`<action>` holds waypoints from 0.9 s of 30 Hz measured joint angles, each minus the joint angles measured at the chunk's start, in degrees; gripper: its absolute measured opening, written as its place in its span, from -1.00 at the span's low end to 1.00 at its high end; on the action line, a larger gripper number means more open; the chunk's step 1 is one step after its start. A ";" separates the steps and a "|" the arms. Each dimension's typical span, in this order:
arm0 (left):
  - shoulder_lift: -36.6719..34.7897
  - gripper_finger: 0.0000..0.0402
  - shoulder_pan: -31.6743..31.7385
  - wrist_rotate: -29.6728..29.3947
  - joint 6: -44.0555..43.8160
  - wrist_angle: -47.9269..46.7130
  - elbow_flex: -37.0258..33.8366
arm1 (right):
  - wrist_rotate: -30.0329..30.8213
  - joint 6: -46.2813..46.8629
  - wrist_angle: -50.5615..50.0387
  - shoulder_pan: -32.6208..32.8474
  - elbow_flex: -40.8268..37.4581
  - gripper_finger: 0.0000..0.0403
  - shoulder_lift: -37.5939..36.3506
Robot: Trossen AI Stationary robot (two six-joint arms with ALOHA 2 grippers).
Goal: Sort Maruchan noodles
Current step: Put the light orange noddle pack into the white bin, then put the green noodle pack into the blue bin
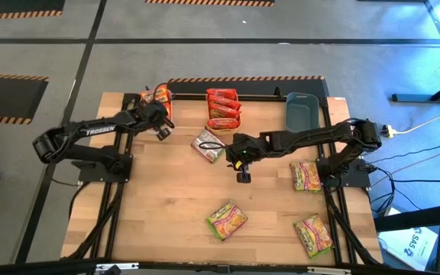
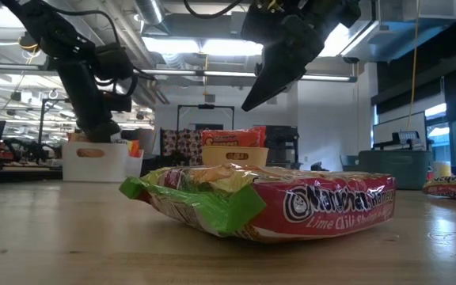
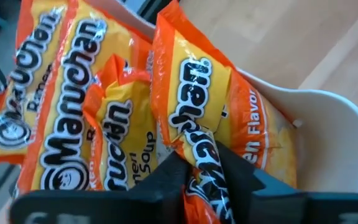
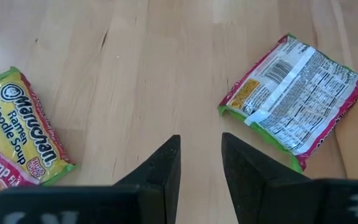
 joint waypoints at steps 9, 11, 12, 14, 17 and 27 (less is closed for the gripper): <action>-1.91 -0.26 -0.04 0.13 -2.10 -2.05 2.00 | 0.01 0.02 0.06 -0.02 0.00 -0.49 0.00; -2.66 -0.22 -0.25 0.14 -2.10 -2.08 2.86 | 0.01 0.03 0.05 -0.02 0.00 -0.49 0.00; -3.12 -0.21 -0.44 0.14 -2.08 -2.12 3.30 | 0.01 0.04 0.07 -0.02 0.00 -0.49 0.00; -4.28 -0.20 -1.01 0.12 -1.99 -2.27 4.42 | 0.01 0.14 0.07 -0.02 0.00 -0.49 0.00; -5.86 -0.20 -2.15 0.08 -1.82 -3.78 7.21 | 0.02 0.16 0.28 -0.02 0.00 -0.49 0.00; -8.19 -0.21 -11.60 23.34 -4.40 3.81 12.59 | 0.01 3.58 0.05 -0.01 0.02 -0.49 0.00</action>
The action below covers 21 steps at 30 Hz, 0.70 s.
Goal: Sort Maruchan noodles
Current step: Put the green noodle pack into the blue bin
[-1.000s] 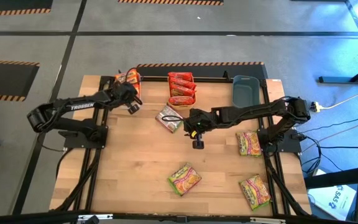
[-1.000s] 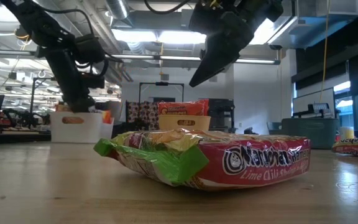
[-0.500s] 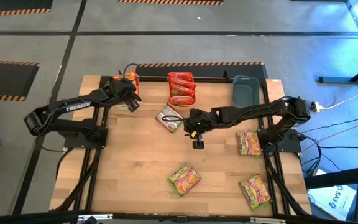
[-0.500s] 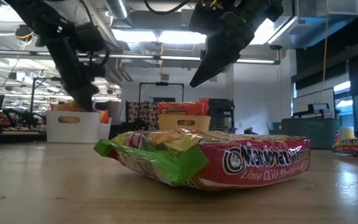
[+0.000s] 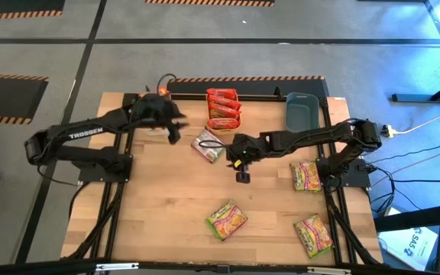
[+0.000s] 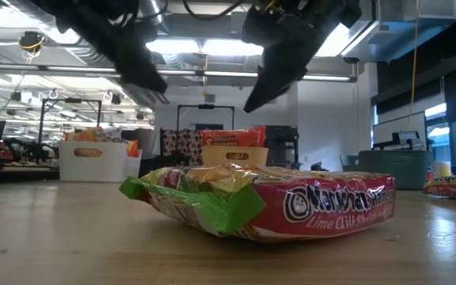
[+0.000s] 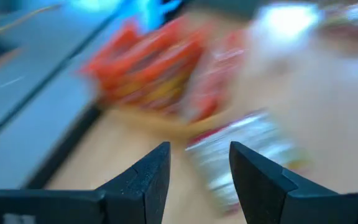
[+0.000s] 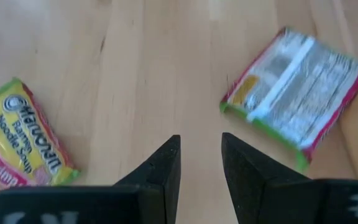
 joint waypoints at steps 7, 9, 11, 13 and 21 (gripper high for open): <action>1.91 -0.21 -12.10 4.05 -6.84 8.61 -3.56 | -0.50 3.21 -6.49 4.02 -0.19 -0.49 0.00; 3.07 -0.21 -15.40 2.57 -8.72 11.30 -4.60 | -0.65 4.36 -5.65 5.31 -1.71 -0.49 -0.24; 4.12 -0.21 -18.60 0.77 -10.52 12.59 -5.44 | -0.58 6.58 -6.25 6.16 -3.75 -0.49 -1.41; 5.42 -0.21 -21.51 -1.31 -11.97 15.22 -6.12 | -0.42 9.64 -5.62 6.85 -6.21 -0.49 -3.41; 13.09 -0.21 -28.89 -6.47 -12.63 23.57 -6.94 | 1.54 26.01 -7.98 9.86 -17.52 -0.49 -16.21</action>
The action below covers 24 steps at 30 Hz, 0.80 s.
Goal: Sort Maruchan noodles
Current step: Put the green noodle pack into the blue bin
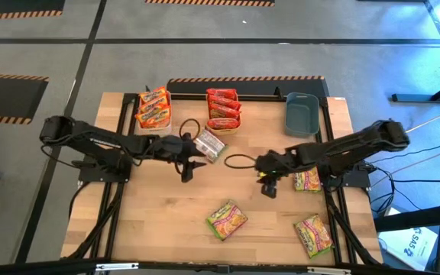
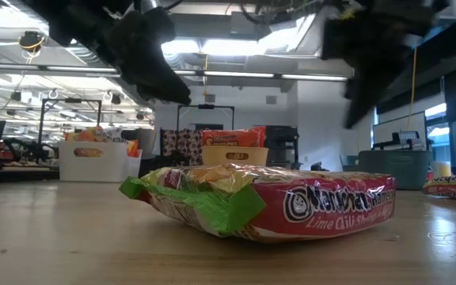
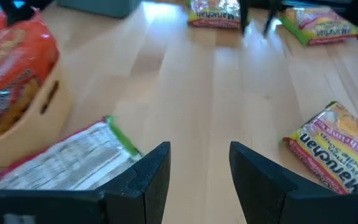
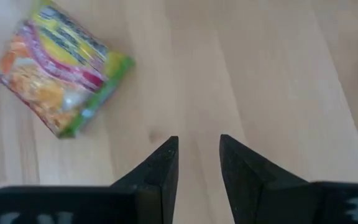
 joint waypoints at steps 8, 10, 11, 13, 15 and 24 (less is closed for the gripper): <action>8.20 -0.21 -3.58 -0.74 -0.02 5.84 -0.07 | -2.37 17.92 -23.62 2.45 -3.26 -0.49 -11.61; 10.44 -0.21 -4.22 -0.70 -0.02 8.31 0.17 | -2.54 19.90 -28.95 2.50 -3.27 -0.49 -12.99; 10.87 -0.21 -4.54 -0.72 -0.02 8.30 -0.05 | -2.33 20.03 -31.35 2.50 -3.27 -0.49 -13.15; 12.74 -0.21 -5.09 -0.71 0.00 10.39 0.15 | -2.09 19.46 -34.66 2.50 -3.48 -0.49 -12.90; 13.61 -0.21 -5.36 -0.69 0.00 10.32 0.02 | -2.35 17.95 -35.59 2.45 -4.66 -0.49 -12.43; 15.56 -0.21 -5.34 -0.71 0.25 10.87 0.06 | -8.89 10.53 -35.40 0.04 -11.53 -0.49 -4.65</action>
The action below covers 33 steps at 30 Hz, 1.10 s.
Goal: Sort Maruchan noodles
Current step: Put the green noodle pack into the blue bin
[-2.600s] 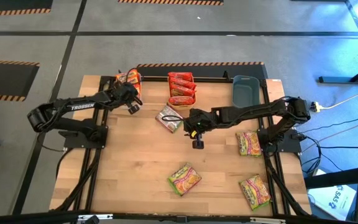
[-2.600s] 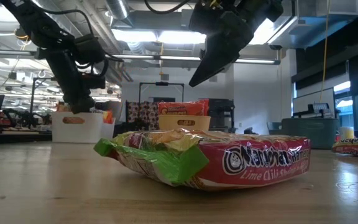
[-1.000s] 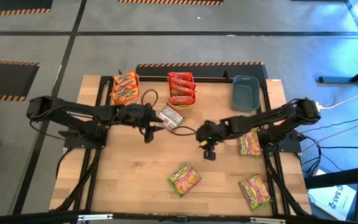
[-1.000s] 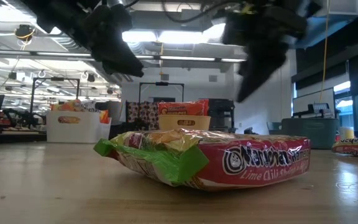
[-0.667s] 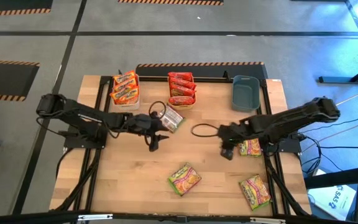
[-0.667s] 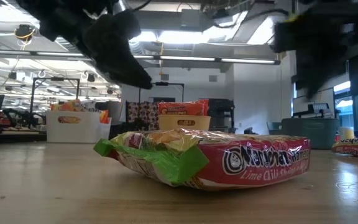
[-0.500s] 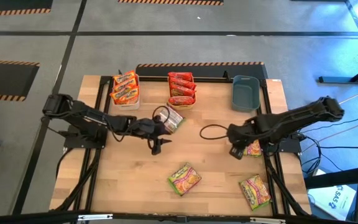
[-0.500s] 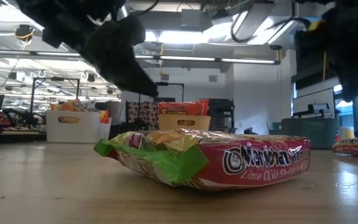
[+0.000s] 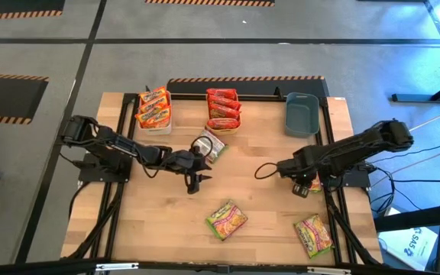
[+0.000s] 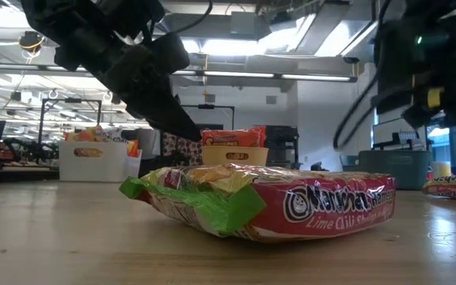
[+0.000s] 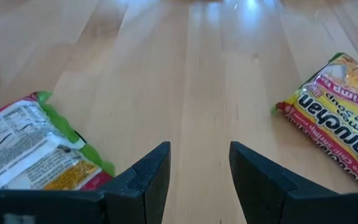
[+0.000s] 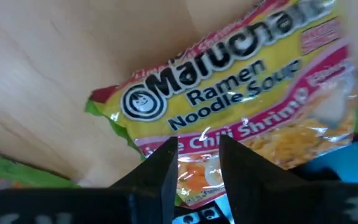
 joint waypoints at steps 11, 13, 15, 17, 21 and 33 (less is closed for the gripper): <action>0.00 -0.21 0.09 -0.01 -0.07 0.63 0.00 | -7.11 -4.34 14.25 -2.42 6.64 -0.49 11.67; 0.00 -0.21 0.09 -0.01 -0.10 1.47 0.00 | -4.69 -2.58 18.31 -3.99 9.13 -0.49 13.05; 0.00 -0.21 0.09 -0.02 -0.18 2.59 0.01 | -4.18 -1.10 25.65 -5.58 10.47 -0.49 14.21; 0.00 -0.21 0.09 -0.02 -0.20 3.56 0.01 | -4.13 -0.03 34.96 -7.31 10.98 -0.49 15.53; 0.00 -0.21 0.09 -0.03 -0.37 5.08 0.00 | -3.06 -1.43 51.10 -10.79 10.95 -0.49 19.87; -0.02 -0.21 0.06 -2.27 -3.31 6.08 0.00 | 1.41 -15.14 49.56 -12.16 10.70 -0.49 12.23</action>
